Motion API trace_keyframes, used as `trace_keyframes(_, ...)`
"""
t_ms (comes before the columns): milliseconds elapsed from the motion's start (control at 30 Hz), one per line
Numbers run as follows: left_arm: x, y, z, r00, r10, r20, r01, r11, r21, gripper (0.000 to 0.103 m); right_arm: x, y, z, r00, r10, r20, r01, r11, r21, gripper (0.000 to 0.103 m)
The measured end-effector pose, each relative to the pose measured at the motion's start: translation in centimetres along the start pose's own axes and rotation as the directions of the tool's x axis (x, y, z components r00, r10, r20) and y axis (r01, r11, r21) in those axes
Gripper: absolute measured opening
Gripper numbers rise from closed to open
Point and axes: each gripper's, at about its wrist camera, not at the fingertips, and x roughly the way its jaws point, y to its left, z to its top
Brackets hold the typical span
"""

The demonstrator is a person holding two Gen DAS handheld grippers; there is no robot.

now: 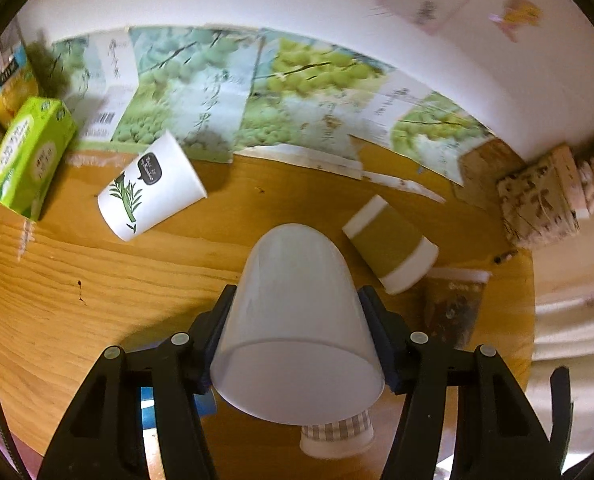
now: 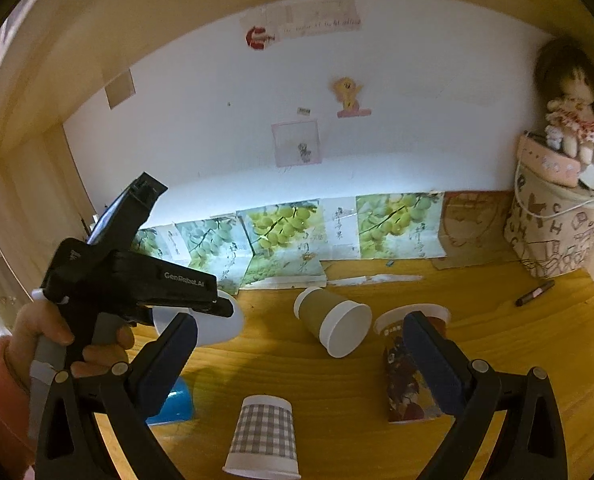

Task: Flip cup upright
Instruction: 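Lift the white cup with the left tool and turn it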

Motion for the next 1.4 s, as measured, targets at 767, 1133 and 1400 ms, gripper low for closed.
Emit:
trace_keyframes(767,-3.9,-6.3,-11.4,0.958,-0.277,-0.077,0.287,0.901,0.325,0.064,-9.1,-3.3,-6.1,0.999,-0.049,0.008,0.049,0.982,-0.18,0.103)
trace_keyframes(1133,-0.9,-7.8,-15.9,0.894,-0.359,-0.268,0.438,0.829,0.347,0.064,-11.5,-3.7,-10.5,0.993,-0.071,-0.094,0.041,0.957,-0.286,0.103)
trace_keyframes(1400,0.9,-7.5,-18.1,0.873,-0.343,-0.347,0.47,0.784,0.406,0.064,-11.4,-2.6,-13.1,0.983,-0.03,-0.179,-0.045,0.914,-0.404,0.103)
